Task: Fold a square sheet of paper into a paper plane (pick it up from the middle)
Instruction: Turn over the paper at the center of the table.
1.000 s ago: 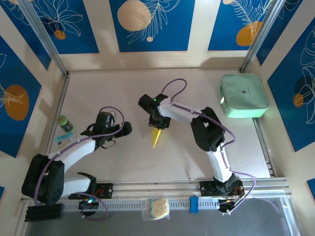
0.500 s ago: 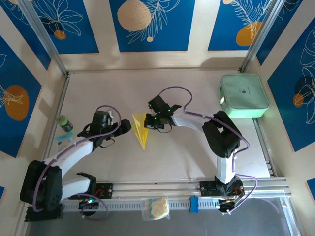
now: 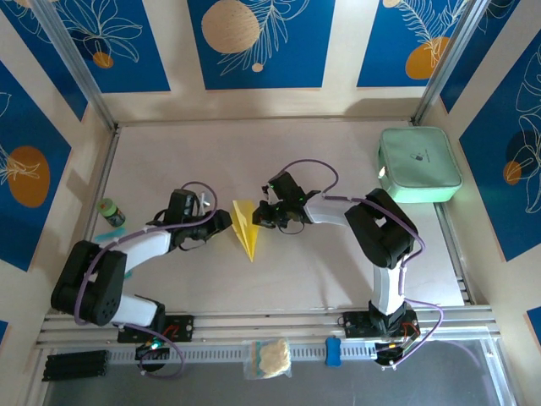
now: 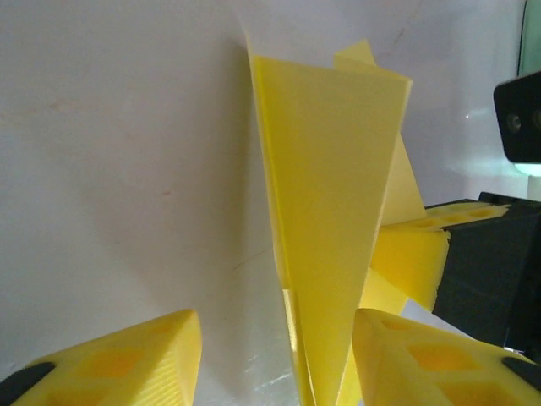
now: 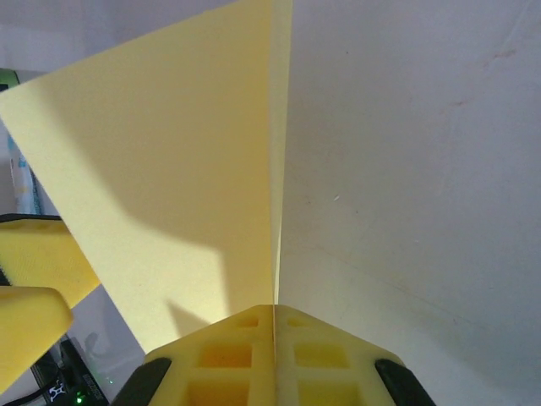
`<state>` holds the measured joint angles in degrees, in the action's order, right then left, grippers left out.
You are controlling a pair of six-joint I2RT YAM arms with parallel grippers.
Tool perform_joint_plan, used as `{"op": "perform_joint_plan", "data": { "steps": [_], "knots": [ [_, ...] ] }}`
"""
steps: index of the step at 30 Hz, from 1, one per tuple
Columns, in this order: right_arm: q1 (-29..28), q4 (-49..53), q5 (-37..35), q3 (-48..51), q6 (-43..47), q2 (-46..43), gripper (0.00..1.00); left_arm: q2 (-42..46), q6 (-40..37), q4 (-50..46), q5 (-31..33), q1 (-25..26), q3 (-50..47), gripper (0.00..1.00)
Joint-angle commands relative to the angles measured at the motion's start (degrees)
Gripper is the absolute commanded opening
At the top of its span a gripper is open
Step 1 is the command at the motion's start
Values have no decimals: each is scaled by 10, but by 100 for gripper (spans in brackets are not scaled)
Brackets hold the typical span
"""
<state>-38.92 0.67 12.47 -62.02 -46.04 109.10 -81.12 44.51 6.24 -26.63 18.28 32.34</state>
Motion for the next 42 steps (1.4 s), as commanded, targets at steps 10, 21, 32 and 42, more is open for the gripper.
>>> {"op": "perform_joint_plan", "data": {
  "steps": [10,21,32,42],
  "knots": [
    [5,-9,23,5,0,12,0,-85,14,52,-52,5,49,29],
    [17,-15,37,13,5,6,17,-119,23,65,-54,5,66,0],
    [31,5,44,7,10,14,19,-120,25,65,-53,6,65,0],
    [26,28,63,-16,23,40,19,-121,25,62,-52,5,67,0]
  ]
}}
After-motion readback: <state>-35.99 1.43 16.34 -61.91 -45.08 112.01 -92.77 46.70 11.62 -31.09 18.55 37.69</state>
